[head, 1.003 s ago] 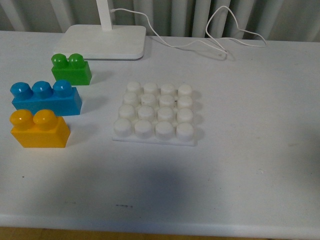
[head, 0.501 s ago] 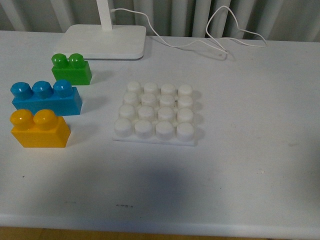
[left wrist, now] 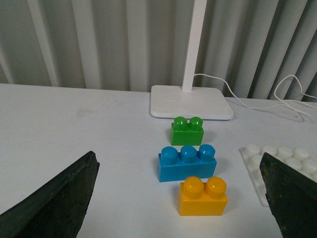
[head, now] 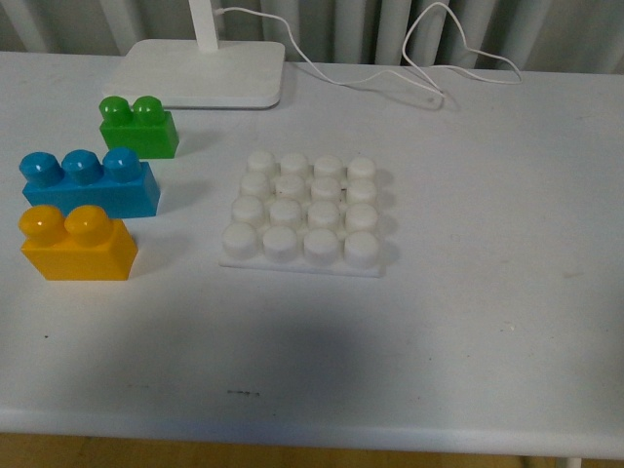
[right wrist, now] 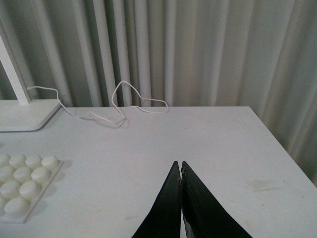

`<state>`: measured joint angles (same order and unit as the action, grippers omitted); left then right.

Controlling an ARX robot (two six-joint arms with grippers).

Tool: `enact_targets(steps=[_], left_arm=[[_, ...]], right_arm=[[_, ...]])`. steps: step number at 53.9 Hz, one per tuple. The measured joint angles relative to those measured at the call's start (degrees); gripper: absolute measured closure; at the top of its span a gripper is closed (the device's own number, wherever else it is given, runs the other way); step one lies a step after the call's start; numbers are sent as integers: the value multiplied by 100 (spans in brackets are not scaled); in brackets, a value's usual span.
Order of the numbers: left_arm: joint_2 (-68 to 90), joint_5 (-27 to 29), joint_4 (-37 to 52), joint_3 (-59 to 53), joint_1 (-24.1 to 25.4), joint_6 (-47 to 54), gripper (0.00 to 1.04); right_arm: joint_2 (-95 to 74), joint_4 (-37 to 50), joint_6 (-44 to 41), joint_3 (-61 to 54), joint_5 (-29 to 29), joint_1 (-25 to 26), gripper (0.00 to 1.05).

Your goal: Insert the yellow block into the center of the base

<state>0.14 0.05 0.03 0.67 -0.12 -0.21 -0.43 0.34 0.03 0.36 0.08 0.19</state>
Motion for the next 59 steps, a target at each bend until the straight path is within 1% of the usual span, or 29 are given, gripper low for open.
enact_targets(steps=[15, 17, 21, 22, 27, 30, 33, 35, 39, 41, 42, 43, 44, 46, 48, 49, 52, 56, 59], left_arm=[[-2, -2, 0, 0, 0, 0, 6], [-2, -2, 0, 0, 0, 0, 6], [-2, -2, 0, 2, 0, 0, 6], [-2, -2, 0, 2, 0, 0, 6], [-2, -2, 0, 0, 0, 0, 6], [-2, -2, 0, 0, 0, 0, 6], [-2, -2, 0, 0, 0, 0, 6], [-2, -2, 0, 0, 0, 0, 6], [-2, -2, 0, 0, 0, 0, 6], [-2, -2, 0, 0, 0, 0, 6], [39, -162, -46, 13, 44, -22, 6], [105, -457, -188, 66, 127, -52, 6], [332, -1182, -573, 221, 369, -153, 6], [820, -2201, -1005, 420, 669, -328, 6], [1187, -2863, -1091, 498, 765, -511, 6], [1335, -3108, -1086, 533, 765, -616, 6], [1596, -3200, -957, 601, 713, -769, 6], [2031, -2946, -546, 647, 675, -876, 6], [2511, -2651, -232, 684, 675, -916, 6]], right_arm=[[17, -24, 0, 0, 0, 0, 104], [17, -24, -4, 0, -2, 0, 101], [17, -24, -4, 0, -2, 0, 87], [17, -24, -4, 0, -2, 0, 86], [17, -24, -4, 0, -2, 0, 68], [17, -24, -4, 0, -2, 0, 52], [17, -24, -2, 0, -2, 0, 41], [17, -24, -4, 0, -2, 0, 36], [17, -24, -4, 0, -2, 0, 22], [17, -24, -4, 0, 0, 0, 16], [17, -24, -4, 0, 0, 0, 11], [17, -24, 0, 0, 0, 0, 7], [17, -24, 4, 0, -4, 0, 7], [17, -24, -4, 0, 11, 0, 10], [17, -26, -2, 0, 11, -4, 10], [17, -26, 0, 0, -7, -9, 9], [17, -28, 0, 0, -2, -9, 9], [17, -31, -2, 0, 0, -9, 9], [17, -31, -2, 0, 0, -9, 9]])
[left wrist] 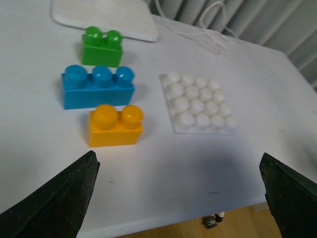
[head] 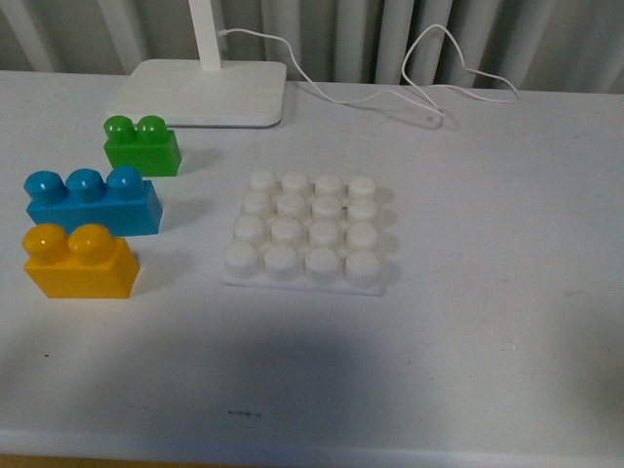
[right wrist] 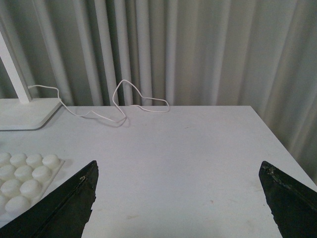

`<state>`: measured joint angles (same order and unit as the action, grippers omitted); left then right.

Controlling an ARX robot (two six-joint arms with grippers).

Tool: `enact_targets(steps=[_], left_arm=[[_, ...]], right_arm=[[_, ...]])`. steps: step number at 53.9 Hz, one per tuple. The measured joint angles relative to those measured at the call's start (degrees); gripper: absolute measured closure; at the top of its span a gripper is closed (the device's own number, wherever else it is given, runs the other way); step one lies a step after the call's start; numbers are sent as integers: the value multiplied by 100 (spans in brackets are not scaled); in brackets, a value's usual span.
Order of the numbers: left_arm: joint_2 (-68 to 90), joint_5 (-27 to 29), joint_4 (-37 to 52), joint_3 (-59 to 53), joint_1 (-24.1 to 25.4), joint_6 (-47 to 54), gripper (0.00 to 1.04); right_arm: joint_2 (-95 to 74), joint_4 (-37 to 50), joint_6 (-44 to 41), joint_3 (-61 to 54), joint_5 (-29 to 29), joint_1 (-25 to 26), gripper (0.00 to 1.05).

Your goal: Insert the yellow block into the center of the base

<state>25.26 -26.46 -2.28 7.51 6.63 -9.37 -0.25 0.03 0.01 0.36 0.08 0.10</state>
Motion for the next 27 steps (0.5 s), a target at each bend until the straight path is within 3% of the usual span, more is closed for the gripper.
enact_targets(steps=[11, 27], left_arm=[[1602, 1001, 743, 177, -125, -190, 6], [3169, 2500, 1416, 629, -1296, -859, 6]], right_arm=[[0, 0, 0, 0, -2, 0, 9], [0, 0, 0, 0, -2, 0, 9]])
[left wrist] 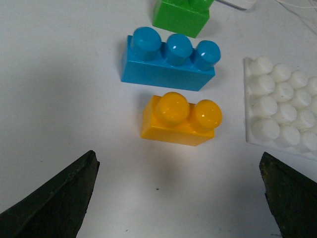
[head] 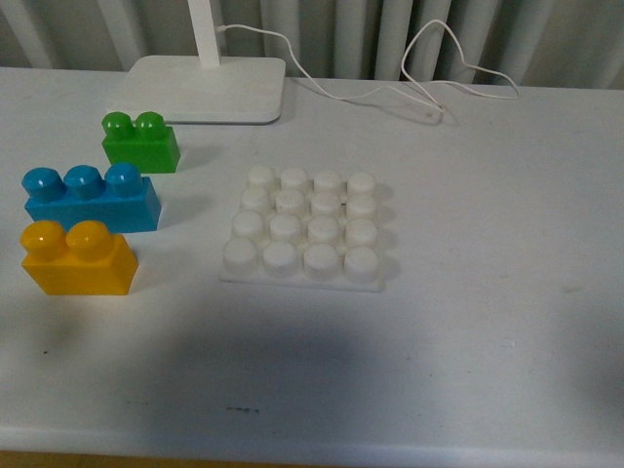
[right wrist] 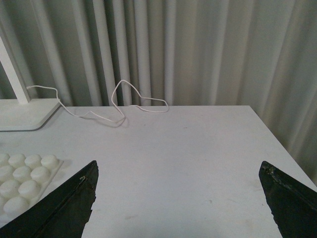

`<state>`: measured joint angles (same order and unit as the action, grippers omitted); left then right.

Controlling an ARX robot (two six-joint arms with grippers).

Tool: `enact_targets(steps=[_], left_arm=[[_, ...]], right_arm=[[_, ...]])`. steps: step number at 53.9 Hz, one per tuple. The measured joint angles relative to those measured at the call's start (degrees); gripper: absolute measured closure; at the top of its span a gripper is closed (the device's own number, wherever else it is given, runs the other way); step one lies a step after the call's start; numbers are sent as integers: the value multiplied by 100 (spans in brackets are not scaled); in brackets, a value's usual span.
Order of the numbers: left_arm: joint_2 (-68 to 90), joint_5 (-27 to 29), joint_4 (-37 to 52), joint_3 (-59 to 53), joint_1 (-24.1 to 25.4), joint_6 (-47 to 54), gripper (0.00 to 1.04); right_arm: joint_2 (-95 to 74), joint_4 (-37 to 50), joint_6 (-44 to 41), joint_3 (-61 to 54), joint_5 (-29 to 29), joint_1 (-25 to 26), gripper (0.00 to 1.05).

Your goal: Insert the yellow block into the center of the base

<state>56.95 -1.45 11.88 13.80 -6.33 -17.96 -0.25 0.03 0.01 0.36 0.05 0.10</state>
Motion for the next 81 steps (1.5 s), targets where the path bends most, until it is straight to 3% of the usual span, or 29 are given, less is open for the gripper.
enact_targets(steps=[20, 81], left_arm=[[942, 1113, -136, 627, -997, -114, 6], [2896, 1351, 1069, 1040, -1034, 304, 6]], right_arm=[[0, 0, 0, 0, 0, 0, 9], [0, 0, 0, 0, 0, 0, 9]])
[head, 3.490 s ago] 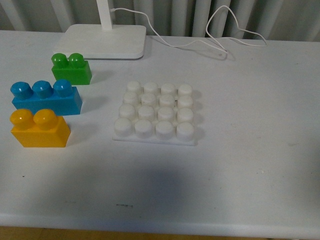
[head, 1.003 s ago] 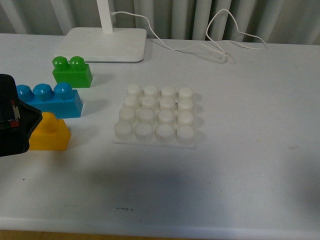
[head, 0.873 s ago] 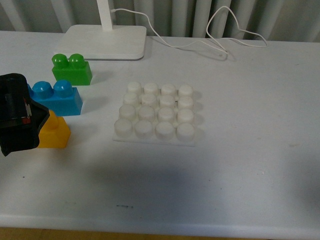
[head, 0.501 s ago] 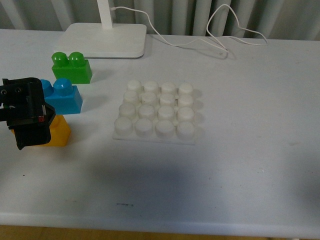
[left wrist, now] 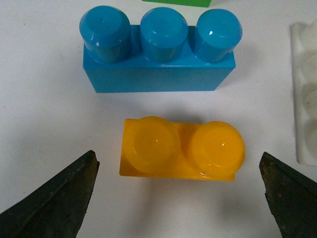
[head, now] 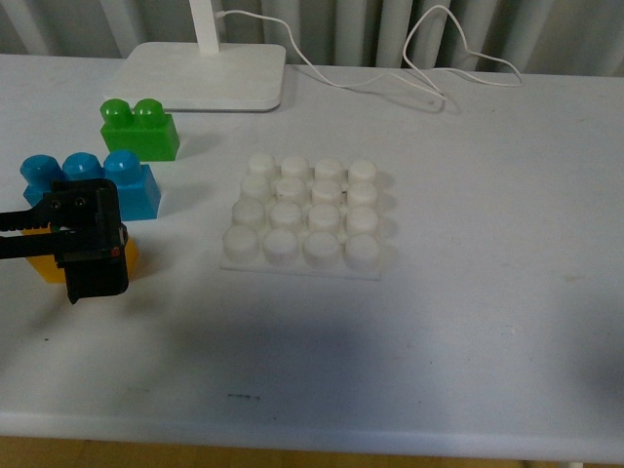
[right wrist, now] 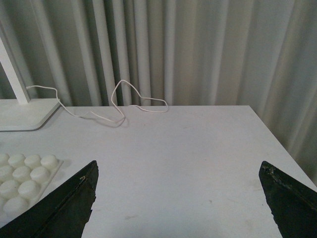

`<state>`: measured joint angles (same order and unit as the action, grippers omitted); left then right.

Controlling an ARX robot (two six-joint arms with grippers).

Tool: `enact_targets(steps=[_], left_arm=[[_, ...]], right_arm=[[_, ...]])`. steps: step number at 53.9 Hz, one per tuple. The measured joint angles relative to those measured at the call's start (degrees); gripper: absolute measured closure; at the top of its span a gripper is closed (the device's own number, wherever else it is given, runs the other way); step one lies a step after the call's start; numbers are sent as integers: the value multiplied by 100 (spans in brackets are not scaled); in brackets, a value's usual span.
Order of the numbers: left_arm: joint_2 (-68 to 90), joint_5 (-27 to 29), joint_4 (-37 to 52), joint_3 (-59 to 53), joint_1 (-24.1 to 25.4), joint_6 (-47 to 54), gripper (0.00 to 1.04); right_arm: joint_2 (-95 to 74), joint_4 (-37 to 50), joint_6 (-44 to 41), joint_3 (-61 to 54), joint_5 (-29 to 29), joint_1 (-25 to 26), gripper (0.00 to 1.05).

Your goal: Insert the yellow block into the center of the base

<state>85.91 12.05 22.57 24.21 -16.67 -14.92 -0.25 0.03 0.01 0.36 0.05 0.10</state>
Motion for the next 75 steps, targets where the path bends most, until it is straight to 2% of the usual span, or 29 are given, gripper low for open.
enact_targets(steps=[67, 69, 75], left_arm=[[457, 199, 278, 81, -114, 326, 7], [459, 203, 278, 81, -111, 332, 9], [463, 203, 278, 81, -101, 332, 30]], right_arm=[[0, 0, 0, 0, 0, 0, 9], [0, 0, 0, 0, 2, 0, 9], [0, 0, 0, 0, 0, 0, 9]])
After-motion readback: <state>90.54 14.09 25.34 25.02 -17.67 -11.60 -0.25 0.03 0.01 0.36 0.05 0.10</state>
